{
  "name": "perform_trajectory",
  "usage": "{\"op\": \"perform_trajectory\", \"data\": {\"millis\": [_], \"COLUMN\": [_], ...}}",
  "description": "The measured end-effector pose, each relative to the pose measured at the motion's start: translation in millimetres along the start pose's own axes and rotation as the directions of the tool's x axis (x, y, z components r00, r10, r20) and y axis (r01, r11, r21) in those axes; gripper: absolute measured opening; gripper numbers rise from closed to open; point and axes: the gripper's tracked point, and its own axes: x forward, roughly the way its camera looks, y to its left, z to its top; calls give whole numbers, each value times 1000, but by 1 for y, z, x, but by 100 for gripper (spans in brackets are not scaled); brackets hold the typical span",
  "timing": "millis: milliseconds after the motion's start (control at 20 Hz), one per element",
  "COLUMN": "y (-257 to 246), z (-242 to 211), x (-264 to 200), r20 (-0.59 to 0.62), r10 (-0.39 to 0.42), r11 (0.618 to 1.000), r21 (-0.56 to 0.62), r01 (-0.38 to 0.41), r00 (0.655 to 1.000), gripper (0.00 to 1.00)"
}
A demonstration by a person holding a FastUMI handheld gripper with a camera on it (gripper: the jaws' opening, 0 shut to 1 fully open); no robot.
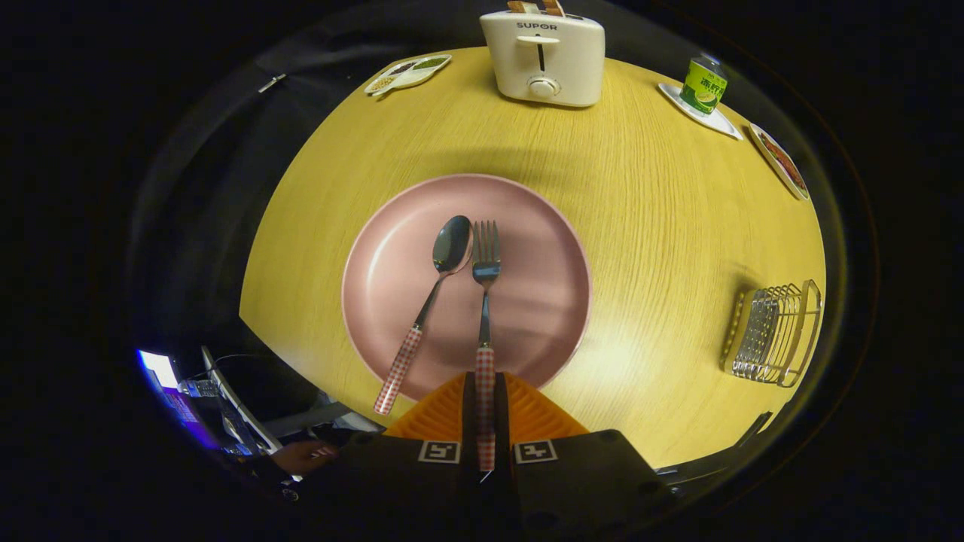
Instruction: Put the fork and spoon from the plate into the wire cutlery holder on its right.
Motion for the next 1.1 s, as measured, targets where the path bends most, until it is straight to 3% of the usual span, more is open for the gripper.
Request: {"op": "perform_trajectory", "data": {"millis": [400, 600, 1100], "y": [-24, -85, -210], "z": [9, 4, -45], "x": [-67, -118, -176], "r20": [84, 114, -94], "r10": [69, -5, -72], "r11": [998, 999, 995], "r21": [5, -37, 62], "r01": [-69, 10, 78], "r00": [994, 993, 993], "gripper": [12, 11, 11]}}
